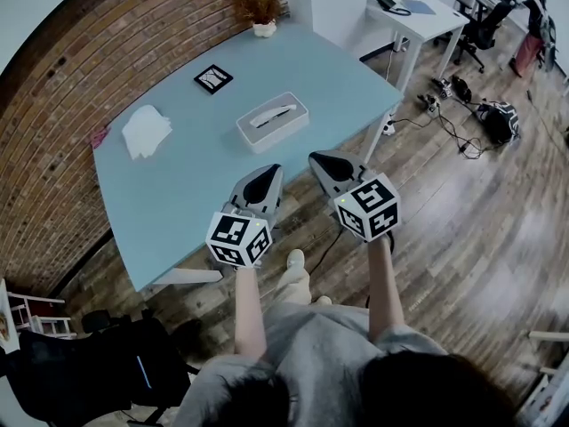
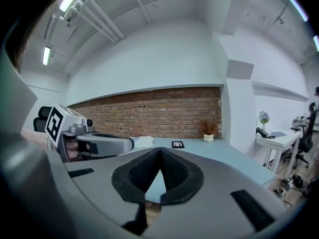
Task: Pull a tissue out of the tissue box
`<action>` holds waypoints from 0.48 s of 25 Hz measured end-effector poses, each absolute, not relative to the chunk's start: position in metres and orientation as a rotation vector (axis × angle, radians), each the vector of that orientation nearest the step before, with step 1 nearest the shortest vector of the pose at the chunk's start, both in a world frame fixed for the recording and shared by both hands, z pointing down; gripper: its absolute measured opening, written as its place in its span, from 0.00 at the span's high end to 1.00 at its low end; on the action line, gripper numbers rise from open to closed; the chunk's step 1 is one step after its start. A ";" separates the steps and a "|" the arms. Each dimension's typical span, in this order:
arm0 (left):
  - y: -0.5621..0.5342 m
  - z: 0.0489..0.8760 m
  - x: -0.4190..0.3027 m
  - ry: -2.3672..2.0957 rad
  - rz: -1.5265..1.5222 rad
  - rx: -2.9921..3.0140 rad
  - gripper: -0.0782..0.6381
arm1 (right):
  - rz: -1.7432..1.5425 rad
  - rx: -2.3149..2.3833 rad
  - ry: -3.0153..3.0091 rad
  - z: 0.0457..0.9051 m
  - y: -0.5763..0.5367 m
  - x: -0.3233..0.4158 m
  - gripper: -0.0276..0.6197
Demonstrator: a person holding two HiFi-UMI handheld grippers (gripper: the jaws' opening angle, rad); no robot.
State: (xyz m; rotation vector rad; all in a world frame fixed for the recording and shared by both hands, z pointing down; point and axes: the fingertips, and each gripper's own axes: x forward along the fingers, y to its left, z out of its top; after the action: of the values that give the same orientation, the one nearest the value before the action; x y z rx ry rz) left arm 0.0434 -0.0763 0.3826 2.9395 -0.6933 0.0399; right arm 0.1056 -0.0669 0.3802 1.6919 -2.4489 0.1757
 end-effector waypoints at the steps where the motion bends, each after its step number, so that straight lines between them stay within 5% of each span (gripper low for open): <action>1: -0.083 0.384 0.046 -0.691 0.046 2.937 0.89 | 0.180 1.692 -2.447 0.381 -0.073 0.109 0.96; 12: -0.159 0.403 0.065 -0.642 0.108 2.898 0.89 | 0.218 1.669 -2.410 0.393 -0.149 0.119 0.96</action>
State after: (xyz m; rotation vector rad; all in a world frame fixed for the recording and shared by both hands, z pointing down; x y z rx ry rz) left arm 0.0649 -0.1586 0.4029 2.8983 -0.6422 0.1080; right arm 0.1185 -0.1495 0.3931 1.6689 -2.4098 0.2179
